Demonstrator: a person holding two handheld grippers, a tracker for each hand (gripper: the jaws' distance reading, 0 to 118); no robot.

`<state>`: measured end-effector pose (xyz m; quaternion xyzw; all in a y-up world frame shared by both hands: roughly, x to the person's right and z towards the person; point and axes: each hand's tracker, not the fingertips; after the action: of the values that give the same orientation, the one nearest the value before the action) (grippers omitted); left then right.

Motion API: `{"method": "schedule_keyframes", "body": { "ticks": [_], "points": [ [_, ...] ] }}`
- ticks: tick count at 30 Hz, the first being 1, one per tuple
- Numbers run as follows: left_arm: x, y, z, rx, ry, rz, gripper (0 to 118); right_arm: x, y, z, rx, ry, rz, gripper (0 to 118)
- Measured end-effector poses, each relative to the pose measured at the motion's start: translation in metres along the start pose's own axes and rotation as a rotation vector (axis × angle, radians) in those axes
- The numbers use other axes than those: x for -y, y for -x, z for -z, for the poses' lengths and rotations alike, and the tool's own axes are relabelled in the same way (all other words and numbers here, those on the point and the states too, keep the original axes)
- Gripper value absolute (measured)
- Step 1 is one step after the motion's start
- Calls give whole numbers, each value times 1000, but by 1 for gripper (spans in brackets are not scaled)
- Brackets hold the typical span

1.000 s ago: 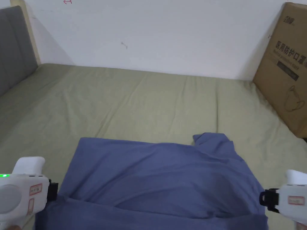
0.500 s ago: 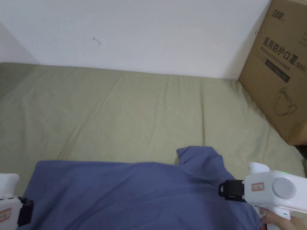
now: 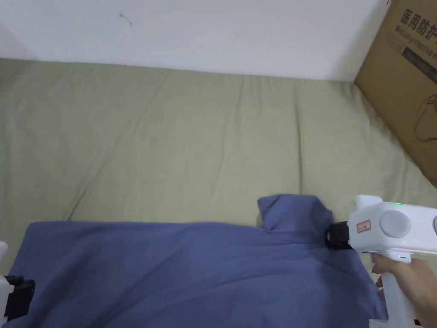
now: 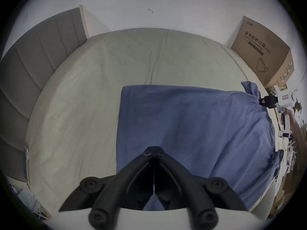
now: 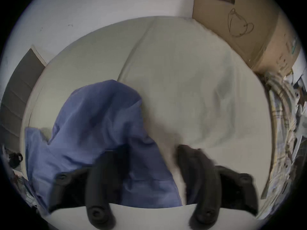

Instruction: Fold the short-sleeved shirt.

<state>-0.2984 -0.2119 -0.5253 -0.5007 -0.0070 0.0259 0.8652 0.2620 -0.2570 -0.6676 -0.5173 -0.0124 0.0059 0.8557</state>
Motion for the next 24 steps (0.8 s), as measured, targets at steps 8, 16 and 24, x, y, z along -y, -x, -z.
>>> {"method": "schedule_keyframes", "body": {
  "ticks": [8, 16, 24],
  "points": [
    [-11, 12, 4, 13, -3, -28, 0, -4, 3, -9, -97, 14, 71, 0],
    [-75, 42, 62, -25, 12, -77, 109, -3, 8, -16, -71, 17, 65, 0],
    [-99, 44, 117, -56, 81, -123, 102, -2, 11, -14, -72, 25, 50, 0]
  ]
}}
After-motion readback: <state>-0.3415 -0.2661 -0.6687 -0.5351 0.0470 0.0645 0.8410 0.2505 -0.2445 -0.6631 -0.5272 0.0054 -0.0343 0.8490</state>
